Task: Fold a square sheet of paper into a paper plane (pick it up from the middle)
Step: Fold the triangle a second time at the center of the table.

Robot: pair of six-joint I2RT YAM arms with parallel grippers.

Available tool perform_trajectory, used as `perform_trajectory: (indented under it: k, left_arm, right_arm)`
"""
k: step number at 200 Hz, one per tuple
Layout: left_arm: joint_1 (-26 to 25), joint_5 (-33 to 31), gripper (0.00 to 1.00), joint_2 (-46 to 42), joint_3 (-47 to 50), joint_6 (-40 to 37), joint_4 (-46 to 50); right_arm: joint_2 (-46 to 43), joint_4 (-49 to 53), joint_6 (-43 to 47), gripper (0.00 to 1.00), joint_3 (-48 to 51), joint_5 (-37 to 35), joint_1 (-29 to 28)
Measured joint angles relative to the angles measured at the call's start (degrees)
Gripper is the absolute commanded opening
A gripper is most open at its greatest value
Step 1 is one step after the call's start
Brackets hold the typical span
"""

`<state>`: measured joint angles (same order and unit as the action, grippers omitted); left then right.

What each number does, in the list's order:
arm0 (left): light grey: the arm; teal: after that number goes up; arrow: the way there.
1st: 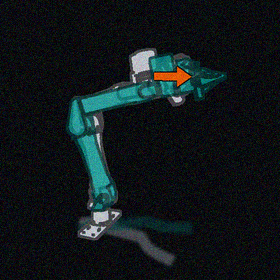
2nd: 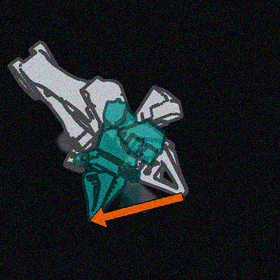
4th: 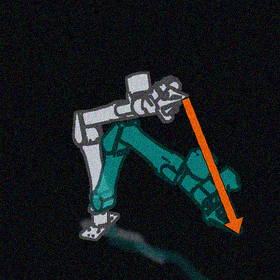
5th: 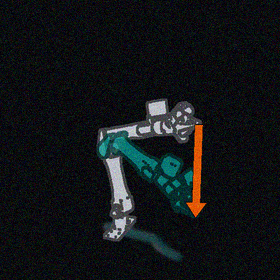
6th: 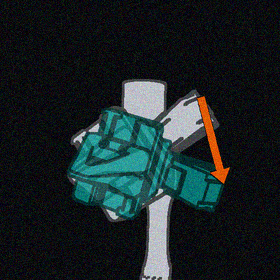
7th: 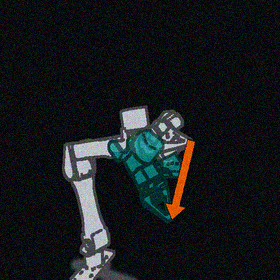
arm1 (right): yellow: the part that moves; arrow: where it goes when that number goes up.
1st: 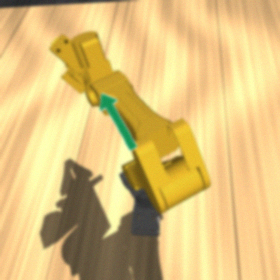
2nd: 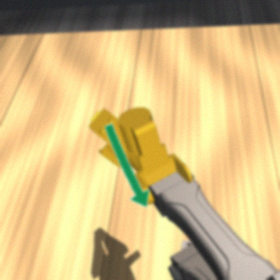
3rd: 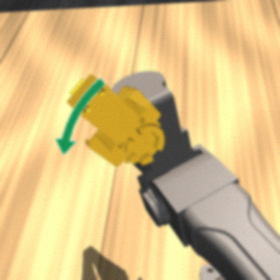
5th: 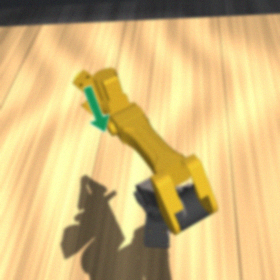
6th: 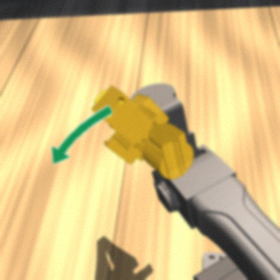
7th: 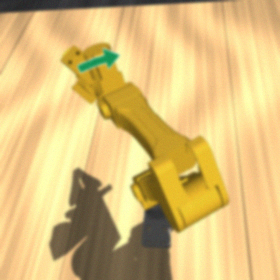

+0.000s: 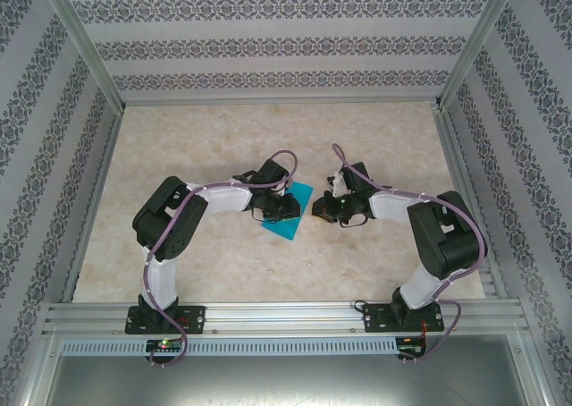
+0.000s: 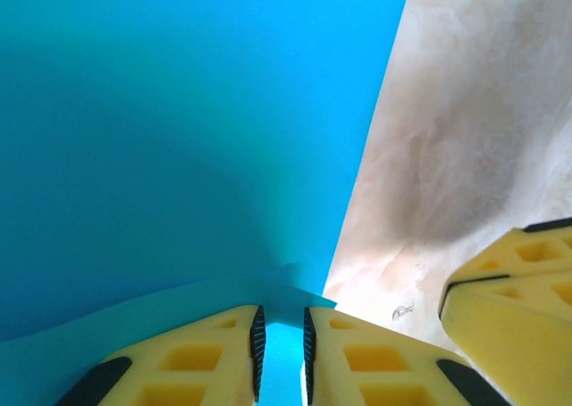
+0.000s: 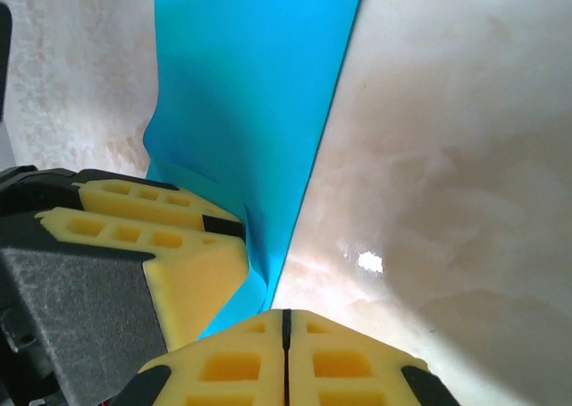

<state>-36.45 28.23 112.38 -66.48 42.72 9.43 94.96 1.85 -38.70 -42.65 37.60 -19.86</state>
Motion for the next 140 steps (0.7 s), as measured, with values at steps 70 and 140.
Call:
perform_trajectory:
  k: [70, 140]
  left_arm:
    - [0.0, -0.4, 0.06, 0.0, 0.3, 0.4, -0.1]
    - [0.0, -0.4, 0.02, 0.0, 0.3, 0.3, -0.1]
  right_arm:
    - [0.0, -4.0, -3.5, 0.04, 1.0, 1.3, -1.4]
    - [3.3, -8.2, -6.6, 0.0, 0.9, 2.3, -2.6]
